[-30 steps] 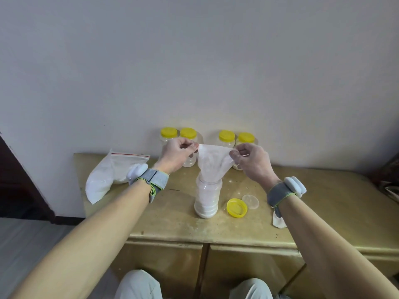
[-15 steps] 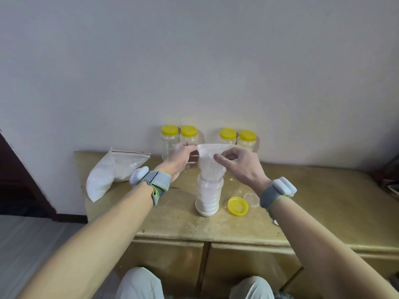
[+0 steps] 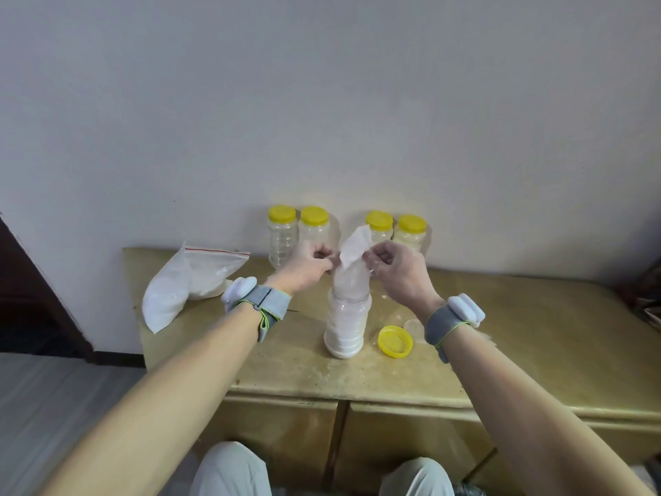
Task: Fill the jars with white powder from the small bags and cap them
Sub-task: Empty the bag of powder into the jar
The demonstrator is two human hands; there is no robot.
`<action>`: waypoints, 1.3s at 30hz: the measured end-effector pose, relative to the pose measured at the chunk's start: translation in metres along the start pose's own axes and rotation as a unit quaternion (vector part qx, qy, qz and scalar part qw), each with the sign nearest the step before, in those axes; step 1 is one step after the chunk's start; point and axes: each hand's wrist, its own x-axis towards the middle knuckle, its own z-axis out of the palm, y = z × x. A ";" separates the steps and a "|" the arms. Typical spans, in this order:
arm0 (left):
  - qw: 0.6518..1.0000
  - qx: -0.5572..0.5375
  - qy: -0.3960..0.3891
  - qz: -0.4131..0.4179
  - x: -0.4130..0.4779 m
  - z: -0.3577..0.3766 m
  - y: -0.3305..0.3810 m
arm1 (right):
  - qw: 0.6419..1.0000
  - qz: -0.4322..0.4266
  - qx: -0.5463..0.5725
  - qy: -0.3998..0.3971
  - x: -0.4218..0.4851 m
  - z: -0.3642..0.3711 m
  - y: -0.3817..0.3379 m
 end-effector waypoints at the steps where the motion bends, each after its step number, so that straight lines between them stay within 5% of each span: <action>1: 1.000 0.001 0.016 0.007 0.001 -0.003 -0.002 | 1.000 0.001 -0.003 0.019 0.000 -0.003 0.001; 8: 0.999 0.021 0.023 0.013 0.004 -0.002 -0.005 | 0.999 -0.008 -0.026 0.041 0.000 -0.007 0.004; 12: 1.000 0.010 0.006 0.004 0.006 0.004 0.002 | 0.997 -0.023 -0.056 -0.038 0.000 -0.005 0.003; 18: 0.998 0.020 -0.053 0.010 0.003 0.008 0.008 | 0.997 -0.006 -0.066 -0.042 0.000 -0.005 0.003; 23: 1.000 0.010 0.011 0.011 0.007 0.001 -0.005 | 0.998 0.000 -0.064 0.002 0.001 -0.010 0.007; 27: 0.999 0.039 -0.017 0.018 0.005 0.005 -0.004 | 0.998 -0.068 -0.009 -0.002 -0.006 -0.011 0.000; 30: 1.000 -0.018 -0.021 0.011 0.003 0.010 0.002 | 0.993 -0.099 -0.066 -0.005 -0.004 -0.011 -0.006; 36: 0.992 -0.113 -0.024 -0.042 0.000 0.000 0.004 | 0.996 -0.075 -0.051 0.028 0.001 -0.013 -0.011; 39: 0.995 -0.045 -0.079 -0.050 -0.002 0.000 0.002 | 0.998 -0.061 -0.032 0.003 0.001 -0.011 -0.008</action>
